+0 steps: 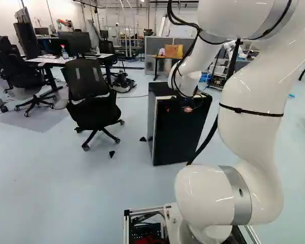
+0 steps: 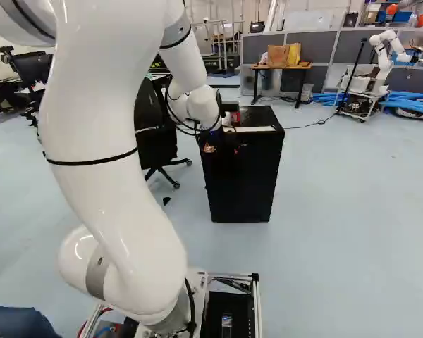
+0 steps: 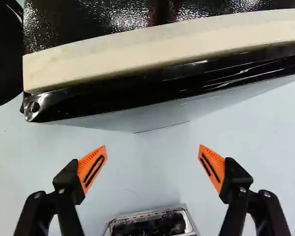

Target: Grab a drink from the fridge

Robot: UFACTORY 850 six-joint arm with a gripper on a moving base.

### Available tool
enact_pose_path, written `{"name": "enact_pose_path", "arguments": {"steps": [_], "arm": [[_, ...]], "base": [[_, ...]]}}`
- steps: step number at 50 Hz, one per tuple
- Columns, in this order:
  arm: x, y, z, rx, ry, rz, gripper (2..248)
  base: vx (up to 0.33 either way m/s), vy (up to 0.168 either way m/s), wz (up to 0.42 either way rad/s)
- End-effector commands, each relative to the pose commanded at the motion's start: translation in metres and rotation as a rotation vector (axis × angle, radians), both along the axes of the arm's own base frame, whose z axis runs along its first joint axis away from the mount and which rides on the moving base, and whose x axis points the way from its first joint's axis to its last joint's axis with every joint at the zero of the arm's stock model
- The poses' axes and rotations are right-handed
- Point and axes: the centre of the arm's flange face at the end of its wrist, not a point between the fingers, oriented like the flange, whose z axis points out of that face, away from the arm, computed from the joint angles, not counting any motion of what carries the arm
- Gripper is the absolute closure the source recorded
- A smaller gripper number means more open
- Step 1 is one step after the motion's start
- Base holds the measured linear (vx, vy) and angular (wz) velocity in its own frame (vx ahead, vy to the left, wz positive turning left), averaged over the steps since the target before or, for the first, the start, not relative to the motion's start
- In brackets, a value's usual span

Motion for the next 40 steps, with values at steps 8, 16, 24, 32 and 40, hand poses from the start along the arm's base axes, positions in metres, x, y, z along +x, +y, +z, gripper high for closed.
{"name": "enact_pose_path", "arguments": {"steps": [8, 16, 24, 32, 40], "arm": [[-0.011, 0.003, 0.003, -0.008, -0.046, 0.001, 3], [-0.022, 0.005, 0.006, -0.017, -0.104, 0.003, 3], [-0.033, 0.007, 0.011, -0.028, -0.168, 0.003, 3], [-0.042, 0.008, 0.015, -0.039, -0.236, 0.003, 3], [-0.04, 0.009, 0.02, -0.052, -0.313, 0.005, 3]], "base": [[0.0, 0.0, 0.0], [0.0, 0.0, 0.0], [0.0, 0.0, 0.0], [0.0, 0.0, 0.0], [0.0, 0.0, 0.0]]}}
